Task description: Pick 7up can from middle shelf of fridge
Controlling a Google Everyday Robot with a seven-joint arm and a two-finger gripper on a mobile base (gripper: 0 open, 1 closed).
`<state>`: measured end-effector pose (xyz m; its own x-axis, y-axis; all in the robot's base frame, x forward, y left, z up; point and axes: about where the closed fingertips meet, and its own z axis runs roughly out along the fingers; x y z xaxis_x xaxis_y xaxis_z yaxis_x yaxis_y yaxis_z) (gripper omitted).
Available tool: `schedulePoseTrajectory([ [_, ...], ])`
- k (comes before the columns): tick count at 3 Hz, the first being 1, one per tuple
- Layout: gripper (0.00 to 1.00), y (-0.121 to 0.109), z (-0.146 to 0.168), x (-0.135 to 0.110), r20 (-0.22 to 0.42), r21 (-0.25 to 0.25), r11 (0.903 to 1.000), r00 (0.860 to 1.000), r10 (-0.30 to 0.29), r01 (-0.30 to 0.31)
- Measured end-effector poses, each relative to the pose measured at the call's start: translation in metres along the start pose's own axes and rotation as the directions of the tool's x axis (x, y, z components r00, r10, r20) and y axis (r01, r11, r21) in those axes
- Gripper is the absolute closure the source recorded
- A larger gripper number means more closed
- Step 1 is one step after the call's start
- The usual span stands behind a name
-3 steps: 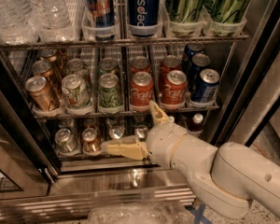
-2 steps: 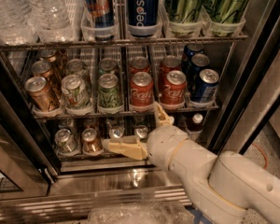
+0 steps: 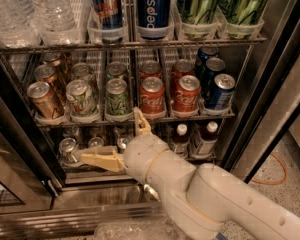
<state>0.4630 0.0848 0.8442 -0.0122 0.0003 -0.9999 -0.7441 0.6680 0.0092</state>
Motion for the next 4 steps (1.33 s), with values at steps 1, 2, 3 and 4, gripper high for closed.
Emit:
schedulePoseTrajectory([
  [1,0.0,0.027,0.025,-0.004,0.056,-0.022,0.9978,0.996,0.063,-0.062],
  [2,0.0,0.012,0.031,0.007,0.07,0.027,0.9958,0.994,0.085,-0.087],
  [3,0.0,0.011,0.031,0.007,0.07,0.029,0.9959,0.994,0.084,-0.086],
  [4,0.0,0.016,0.035,0.014,0.062,0.038,0.9965,0.995,0.072,-0.075],
])
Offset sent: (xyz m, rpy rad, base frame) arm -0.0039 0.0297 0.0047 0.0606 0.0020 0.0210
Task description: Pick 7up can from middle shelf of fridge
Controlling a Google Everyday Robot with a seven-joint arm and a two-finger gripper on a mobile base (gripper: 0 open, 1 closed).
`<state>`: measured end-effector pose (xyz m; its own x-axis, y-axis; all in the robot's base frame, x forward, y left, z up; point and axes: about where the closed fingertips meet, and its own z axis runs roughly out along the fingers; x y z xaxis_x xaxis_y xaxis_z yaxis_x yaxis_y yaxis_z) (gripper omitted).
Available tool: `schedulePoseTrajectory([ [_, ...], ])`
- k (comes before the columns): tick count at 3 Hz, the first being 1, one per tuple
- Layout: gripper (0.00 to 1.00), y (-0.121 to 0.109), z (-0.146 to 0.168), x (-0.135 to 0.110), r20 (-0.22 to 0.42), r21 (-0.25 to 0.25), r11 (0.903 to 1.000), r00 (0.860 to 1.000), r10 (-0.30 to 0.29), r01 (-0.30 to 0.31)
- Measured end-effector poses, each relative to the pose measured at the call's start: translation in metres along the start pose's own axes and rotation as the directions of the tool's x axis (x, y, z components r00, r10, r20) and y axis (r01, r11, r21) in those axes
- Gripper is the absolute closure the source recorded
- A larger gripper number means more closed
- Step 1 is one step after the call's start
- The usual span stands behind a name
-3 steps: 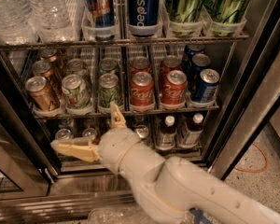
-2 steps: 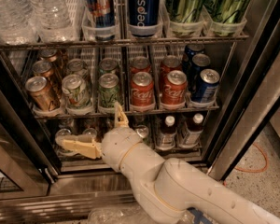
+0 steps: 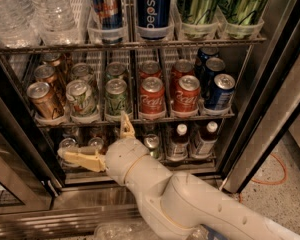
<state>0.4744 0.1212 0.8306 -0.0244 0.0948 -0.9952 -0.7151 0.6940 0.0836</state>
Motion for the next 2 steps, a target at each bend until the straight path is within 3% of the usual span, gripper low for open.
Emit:
schedulePoseTrajectory([
  [1,0.0,0.023,0.005,0.01,0.007,0.014,0.9999,1.0,-0.01,0.01],
  [2,0.0,0.035,0.011,0.021,0.021,0.088,0.9956,0.999,-0.032,0.03],
])
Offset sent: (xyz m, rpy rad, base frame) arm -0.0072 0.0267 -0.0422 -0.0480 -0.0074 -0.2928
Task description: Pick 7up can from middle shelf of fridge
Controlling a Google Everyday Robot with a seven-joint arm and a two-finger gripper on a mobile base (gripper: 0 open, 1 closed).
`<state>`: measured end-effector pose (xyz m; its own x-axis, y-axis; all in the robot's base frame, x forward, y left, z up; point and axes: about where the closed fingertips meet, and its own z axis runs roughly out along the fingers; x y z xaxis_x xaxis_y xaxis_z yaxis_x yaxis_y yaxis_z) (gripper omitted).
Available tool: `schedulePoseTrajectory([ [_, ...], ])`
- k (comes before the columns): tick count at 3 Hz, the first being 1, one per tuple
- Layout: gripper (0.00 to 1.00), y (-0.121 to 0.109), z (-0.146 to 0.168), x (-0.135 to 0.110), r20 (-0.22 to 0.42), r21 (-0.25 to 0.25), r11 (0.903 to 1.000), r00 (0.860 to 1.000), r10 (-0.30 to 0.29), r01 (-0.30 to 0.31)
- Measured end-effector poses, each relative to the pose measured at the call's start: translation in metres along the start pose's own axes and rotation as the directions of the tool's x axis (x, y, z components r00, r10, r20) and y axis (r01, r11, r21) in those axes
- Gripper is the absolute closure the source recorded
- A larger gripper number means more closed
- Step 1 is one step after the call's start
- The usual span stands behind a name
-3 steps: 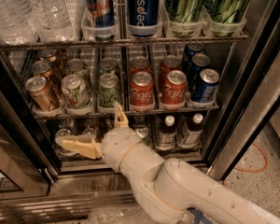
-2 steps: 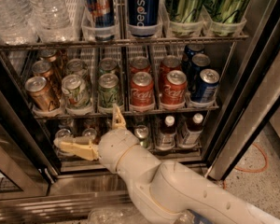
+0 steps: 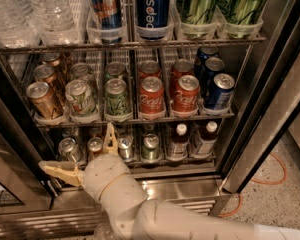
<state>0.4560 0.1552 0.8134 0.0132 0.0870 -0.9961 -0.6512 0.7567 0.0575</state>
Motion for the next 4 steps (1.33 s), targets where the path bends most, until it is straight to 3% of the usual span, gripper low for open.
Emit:
schedulePoseTrajectory([
  [1,0.0,-0.018,0.0,0.004,-0.016,0.074,0.9972,1.0,-0.011,0.012],
  [3,0.0,-0.018,0.001,0.001,-0.016,0.053,0.9976,0.999,-0.043,0.044],
  [4,0.0,-0.026,0.017,-0.014,0.016,0.022,0.9926,0.993,-0.12,0.119],
])
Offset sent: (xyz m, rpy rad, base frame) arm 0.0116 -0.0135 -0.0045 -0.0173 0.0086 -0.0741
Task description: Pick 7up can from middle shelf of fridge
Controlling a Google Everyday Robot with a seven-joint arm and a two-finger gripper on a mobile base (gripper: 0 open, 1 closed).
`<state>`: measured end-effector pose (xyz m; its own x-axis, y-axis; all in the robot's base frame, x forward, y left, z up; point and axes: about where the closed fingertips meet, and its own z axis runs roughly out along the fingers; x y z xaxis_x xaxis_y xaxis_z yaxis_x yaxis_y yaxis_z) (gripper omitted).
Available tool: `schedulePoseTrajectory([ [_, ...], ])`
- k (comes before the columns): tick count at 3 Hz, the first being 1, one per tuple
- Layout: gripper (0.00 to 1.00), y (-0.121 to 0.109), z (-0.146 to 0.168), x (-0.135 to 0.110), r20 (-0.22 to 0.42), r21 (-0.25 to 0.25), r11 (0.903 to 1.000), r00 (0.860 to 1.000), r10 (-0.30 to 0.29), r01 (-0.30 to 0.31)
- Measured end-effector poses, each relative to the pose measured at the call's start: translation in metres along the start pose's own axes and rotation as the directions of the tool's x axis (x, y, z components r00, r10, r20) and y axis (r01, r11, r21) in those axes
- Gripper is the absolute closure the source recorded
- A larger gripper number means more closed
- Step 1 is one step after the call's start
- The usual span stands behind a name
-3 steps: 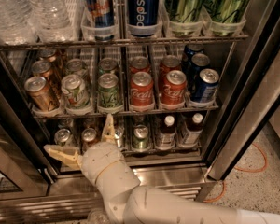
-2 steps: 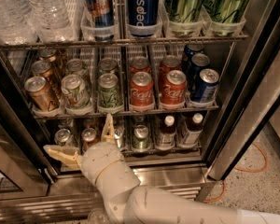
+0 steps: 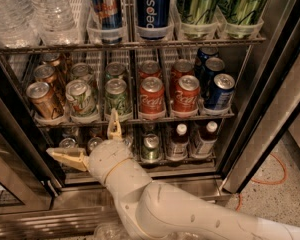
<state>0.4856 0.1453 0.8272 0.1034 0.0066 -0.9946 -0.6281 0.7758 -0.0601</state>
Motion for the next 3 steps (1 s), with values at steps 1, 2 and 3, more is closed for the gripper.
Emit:
schedulePoseTrajectory([
  [1,0.18,-0.0002,0.0,0.0002,0.0,0.002,1.0,1.0,-0.001,0.001],
  [2,0.0,-0.0002,0.0,0.0002,0.0,0.002,1.0,1.0,-0.001,0.001],
  [3,0.14,-0.0002,0.0,0.0002,0.0,0.002,1.0,1.0,-0.001,0.001],
])
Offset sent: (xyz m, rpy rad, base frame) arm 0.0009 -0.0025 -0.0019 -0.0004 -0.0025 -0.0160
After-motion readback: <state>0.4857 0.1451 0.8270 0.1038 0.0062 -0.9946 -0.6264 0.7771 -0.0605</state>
